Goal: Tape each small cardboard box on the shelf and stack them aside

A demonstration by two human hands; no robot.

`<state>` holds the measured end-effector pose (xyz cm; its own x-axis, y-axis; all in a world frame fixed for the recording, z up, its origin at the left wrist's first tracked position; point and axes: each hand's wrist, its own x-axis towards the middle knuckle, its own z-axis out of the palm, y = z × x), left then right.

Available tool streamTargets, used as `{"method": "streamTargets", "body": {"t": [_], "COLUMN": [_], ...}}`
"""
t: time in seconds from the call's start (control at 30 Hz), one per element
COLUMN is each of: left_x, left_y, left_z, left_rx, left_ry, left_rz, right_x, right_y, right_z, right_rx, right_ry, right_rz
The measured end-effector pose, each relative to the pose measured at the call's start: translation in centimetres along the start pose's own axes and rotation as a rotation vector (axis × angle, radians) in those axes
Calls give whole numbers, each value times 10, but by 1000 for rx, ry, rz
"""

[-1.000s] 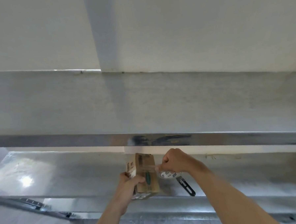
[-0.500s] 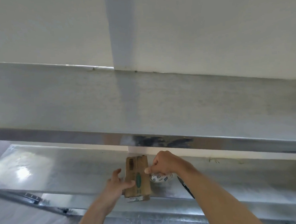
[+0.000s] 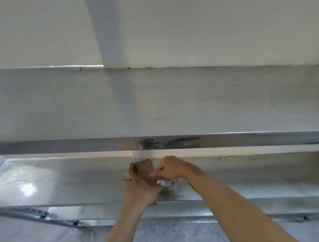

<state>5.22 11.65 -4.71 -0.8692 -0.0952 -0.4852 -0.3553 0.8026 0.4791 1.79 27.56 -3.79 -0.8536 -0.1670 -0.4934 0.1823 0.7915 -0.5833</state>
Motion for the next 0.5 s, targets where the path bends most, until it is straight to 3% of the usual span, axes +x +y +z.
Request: {"method": "streamTargets", "body": {"t": [0.5], "left_x": [7], "left_y": [-21], "left_z": [-21], "left_rx": [-181], "left_ry": [-43], "left_rz": [28], "right_x": [-9], "right_y": [14], "right_z": [-15], "right_rx": [65], "right_ry": [-1], "right_rz": [-53]}}
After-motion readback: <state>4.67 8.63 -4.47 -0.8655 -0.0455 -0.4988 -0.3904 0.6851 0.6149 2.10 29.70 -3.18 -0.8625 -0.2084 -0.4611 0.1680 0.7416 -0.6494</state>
